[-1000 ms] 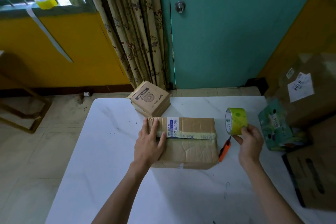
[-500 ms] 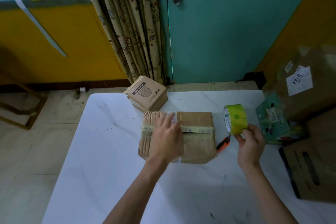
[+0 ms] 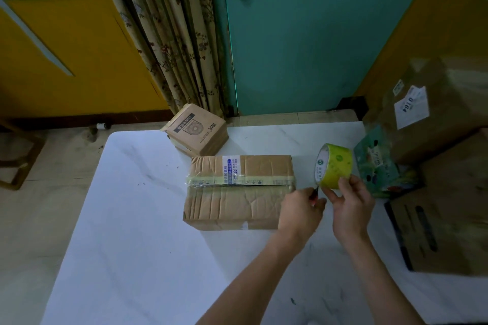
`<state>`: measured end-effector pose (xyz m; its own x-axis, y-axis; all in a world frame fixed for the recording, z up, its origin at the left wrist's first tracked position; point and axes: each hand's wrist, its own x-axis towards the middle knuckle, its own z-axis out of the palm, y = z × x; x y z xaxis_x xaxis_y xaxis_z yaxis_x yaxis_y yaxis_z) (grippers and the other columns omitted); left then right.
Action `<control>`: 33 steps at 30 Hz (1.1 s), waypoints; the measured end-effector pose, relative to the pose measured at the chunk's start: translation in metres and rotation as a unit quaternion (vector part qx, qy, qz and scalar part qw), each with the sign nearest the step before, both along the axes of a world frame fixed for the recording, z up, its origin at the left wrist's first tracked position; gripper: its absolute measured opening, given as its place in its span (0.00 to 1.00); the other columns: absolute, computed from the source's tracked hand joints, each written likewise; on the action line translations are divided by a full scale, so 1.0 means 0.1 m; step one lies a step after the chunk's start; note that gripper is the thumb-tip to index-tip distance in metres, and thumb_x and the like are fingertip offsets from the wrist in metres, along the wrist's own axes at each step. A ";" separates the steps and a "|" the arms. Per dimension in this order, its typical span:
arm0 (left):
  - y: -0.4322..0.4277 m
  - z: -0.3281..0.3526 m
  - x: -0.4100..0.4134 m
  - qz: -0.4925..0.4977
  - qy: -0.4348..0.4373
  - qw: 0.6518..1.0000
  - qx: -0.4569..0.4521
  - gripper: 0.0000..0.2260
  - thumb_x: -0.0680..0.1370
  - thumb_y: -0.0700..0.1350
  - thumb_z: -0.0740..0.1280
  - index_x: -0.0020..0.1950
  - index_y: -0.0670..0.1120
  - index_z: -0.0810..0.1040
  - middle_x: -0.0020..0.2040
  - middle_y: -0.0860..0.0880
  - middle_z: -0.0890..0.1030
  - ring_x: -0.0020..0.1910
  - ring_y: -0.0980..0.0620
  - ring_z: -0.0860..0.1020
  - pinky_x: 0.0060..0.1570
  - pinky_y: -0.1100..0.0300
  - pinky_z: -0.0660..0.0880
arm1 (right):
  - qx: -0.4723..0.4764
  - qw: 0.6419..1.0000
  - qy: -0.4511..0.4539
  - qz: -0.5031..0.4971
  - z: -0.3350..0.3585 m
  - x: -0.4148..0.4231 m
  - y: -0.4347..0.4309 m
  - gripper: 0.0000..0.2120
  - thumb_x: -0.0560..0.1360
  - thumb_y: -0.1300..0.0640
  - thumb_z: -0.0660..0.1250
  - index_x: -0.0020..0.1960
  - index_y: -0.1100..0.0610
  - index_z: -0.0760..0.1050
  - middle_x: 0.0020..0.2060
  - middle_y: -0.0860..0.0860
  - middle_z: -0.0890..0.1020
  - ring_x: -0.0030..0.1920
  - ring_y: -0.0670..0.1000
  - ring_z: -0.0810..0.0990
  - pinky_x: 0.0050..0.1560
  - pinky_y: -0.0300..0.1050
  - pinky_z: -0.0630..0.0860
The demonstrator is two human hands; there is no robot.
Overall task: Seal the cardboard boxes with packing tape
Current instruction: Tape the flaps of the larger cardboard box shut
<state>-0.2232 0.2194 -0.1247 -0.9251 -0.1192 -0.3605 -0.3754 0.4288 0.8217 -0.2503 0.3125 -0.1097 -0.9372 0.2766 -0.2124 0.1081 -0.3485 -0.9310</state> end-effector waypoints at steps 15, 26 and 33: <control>0.16 -0.02 -0.01 -0.040 -0.100 0.992 -0.073 0.14 0.80 0.38 0.62 0.35 0.40 0.70 0.31 0.46 0.71 0.31 0.46 0.72 0.28 0.58 0.66 | 0.113 0.992 -0.012 -0.051 -0.11 -0.34 0.32 0.07 0.80 0.66 0.64 0.56 0.65 0.76 0.44 0.51 0.82 0.47 0.46 0.81 0.53 0.42 0.80; 0.45 -0.52 0.13 0.011 -0.172 0.985 -0.005 0.11 0.85 0.45 0.60 0.50 0.40 0.76 0.41 0.45 0.77 0.41 0.46 0.77 0.41 0.55 0.74 | 0.151 0.987 -0.043 -0.025 -0.24 -0.25 0.34 0.06 0.81 0.64 0.64 0.56 0.64 0.77 0.46 0.54 0.82 0.49 0.50 0.81 0.48 0.39 0.82; 0.46 -0.86 0.10 0.081 -0.250 0.964 0.046 0.14 0.86 0.46 0.56 0.59 0.39 0.76 0.55 0.42 0.80 0.56 0.44 0.80 0.49 0.55 0.76 | 0.171 0.982 -0.064 0.040 -0.22 -0.12 0.29 0.09 0.81 0.59 0.64 0.58 0.64 0.75 0.46 0.54 0.83 0.47 0.52 0.84 0.42 0.49 0.84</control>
